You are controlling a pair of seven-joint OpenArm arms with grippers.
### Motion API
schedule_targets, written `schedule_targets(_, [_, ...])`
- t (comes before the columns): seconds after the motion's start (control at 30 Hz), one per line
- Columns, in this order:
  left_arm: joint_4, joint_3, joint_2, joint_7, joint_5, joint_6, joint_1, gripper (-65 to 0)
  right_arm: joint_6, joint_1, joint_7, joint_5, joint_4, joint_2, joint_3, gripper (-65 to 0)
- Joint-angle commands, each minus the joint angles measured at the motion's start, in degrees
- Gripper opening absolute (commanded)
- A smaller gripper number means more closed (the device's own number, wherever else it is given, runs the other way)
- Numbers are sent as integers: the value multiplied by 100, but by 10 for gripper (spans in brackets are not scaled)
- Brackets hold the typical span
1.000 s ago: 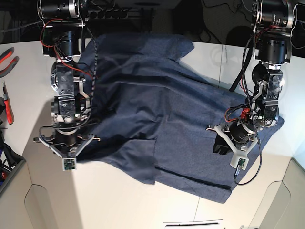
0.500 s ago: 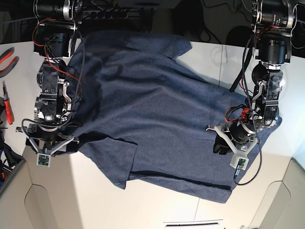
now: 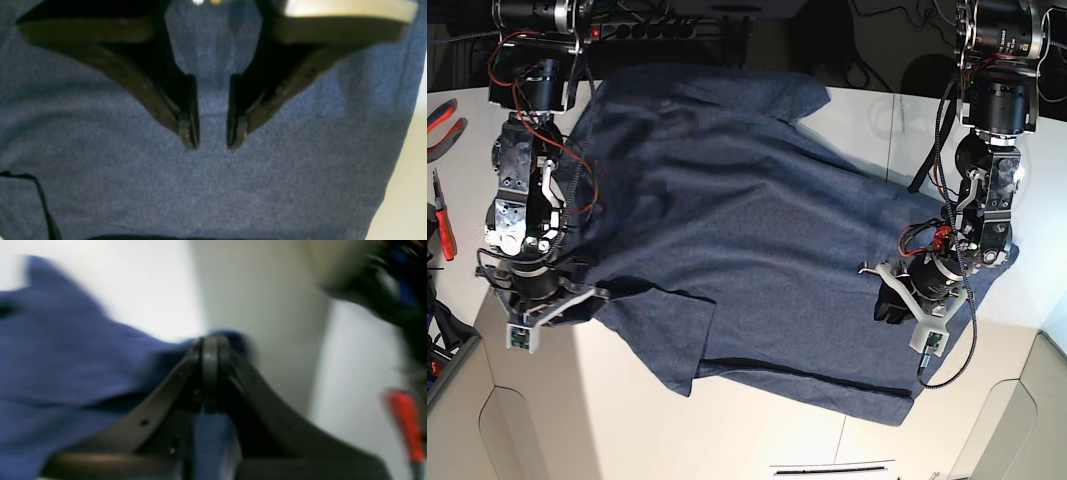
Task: Layout the t-shirt on the table in an organized manner, then fold the t-shirt properly
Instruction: 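Pull the bunched fabric with the right gripper back outward to spread it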
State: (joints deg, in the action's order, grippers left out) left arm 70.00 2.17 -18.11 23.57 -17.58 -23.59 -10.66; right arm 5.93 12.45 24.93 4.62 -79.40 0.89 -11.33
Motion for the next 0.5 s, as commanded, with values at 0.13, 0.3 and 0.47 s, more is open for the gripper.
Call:
schedule_targets(0.13, [92,-26,-61,-122,-63,0,-136,-470,345,-129,-2,-227,-669,-238,404,-650])
schedule_targets(0.3, [92,-26,-63,-103,-63,2,-136,-470,219,-286,129,46,-826,-249,780,-650])
schedule_targets(0.47, [92,-26,-63,-105,-63,0,-136,-470,-785,-361,98,708,-824,-192,726,-650])
